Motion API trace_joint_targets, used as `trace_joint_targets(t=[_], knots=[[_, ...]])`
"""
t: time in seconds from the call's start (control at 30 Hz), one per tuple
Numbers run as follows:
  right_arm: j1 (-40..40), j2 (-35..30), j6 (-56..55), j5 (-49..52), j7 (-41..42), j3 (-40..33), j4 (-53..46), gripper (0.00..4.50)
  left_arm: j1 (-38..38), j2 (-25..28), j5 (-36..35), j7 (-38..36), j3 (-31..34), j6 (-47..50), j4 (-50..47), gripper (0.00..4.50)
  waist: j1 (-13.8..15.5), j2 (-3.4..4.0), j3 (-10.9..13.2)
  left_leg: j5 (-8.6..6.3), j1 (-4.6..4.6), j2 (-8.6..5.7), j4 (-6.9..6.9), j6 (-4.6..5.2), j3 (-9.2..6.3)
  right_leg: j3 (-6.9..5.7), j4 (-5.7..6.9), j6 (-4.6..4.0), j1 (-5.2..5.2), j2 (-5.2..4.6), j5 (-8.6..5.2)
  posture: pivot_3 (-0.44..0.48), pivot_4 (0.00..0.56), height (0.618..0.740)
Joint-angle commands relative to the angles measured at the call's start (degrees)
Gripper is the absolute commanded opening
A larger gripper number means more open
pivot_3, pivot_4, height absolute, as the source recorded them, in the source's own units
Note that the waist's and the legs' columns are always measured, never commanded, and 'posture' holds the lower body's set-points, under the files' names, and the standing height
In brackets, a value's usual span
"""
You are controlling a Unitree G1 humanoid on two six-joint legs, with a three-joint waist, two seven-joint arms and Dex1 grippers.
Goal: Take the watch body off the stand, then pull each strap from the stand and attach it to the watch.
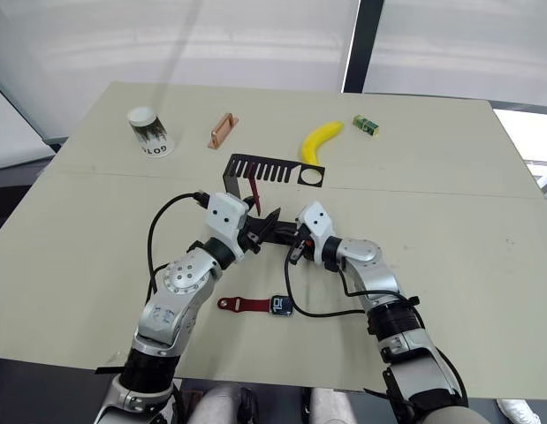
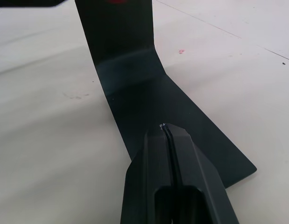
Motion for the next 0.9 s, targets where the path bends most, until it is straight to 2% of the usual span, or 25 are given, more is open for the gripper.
trace_joint_targets(t=[0.03, 0.07, 0.17, 0.3, 0.33, 0.9], knots=[[1.52, 0.11, 1.29, -0.82, 0.93, 0.93, 0.11, 0.0, -0.87, -0.37, 0.59, -0.08, -0.08, -2.16, -0.46, 2.75, 0.01, 0.0, 0.0, 0.0, 0.0, 0.0, 0.0, 0.0, 0.0, 0.0, 0.0, 0.0, 0.0, 0.0, 0.0, 0.0, 0.15, 0.725], [1.6, 0.09, 1.23, -0.83, 0.99, 1.01, 0.13, 0.0, -1.1, -0.41, 0.84, 0.07, -0.05, -2.93, -0.06, 2.75, 0.02, 0.0, 0.0, 0.0, 0.0, 0.0, 0.0, 0.0, 0.0, 0.0, 0.0, 0.0, -0.01, 0.0, 0.0, 0.0, 0.15, 0.725], [1.86, 0.07, 1.2, -0.84, 1.11, 1.14, 0.08, 0.0, -1.63, -0.61, 0.91, 0.28, 0.28, -4.1, 0.99, 2.07, 0.08, 0.0, 0.0, 0.0, 0.0, 0.0, 0.0, 0.0, 0.0, 0.0, 0.0, 0.0, 0.0, -0.01, 0.0, 0.0, 0.15, 0.725], [2.06, 0.14, 1.47, -0.83, 1.19, 1.37, -0.42, 0.0, -2.14, -1.02, 0.96, 0.7, 0.68, -6.43, 1.75, 0.28, 0.06, 0.0, 0.0, 0.0, -0.01, 0.0, 0.0, 0.0, 0.0, -0.01, -0.01, 0.0, -0.01, -0.01, 0.0, 0.0, 0.15, 0.725], [2.11, 0.16, 1.58, -0.83, 1.22, 1.45, -0.58, 0.0, -2.26, -0.98, 1.06, 0.7, 0.69, -6.65, 1.92, 0.04, 0.06, 0.0, 0.0, 0.0, -0.01, 0.0, 0.0, 0.0, 0.0, -0.01, -0.01, 0.0, -0.01, -0.01, 0.0, 0.0, 0.15, 0.725], [2.83, -0.18, 2.81, -1.14, 1.15, 2.08, -1.49, 0.0, -1.19, 0.34, -0.45, -2.08, 1.65, -12.57, 1.01, 0.04, 0.05, 0.0, 0.0, 0.0, 0.0, 0.01, 0.0, 0.0, 0.0, -0.02, -0.01, 0.0, 0.0, -0.01, 0.0, 0.0, 0.15, 0.725]])
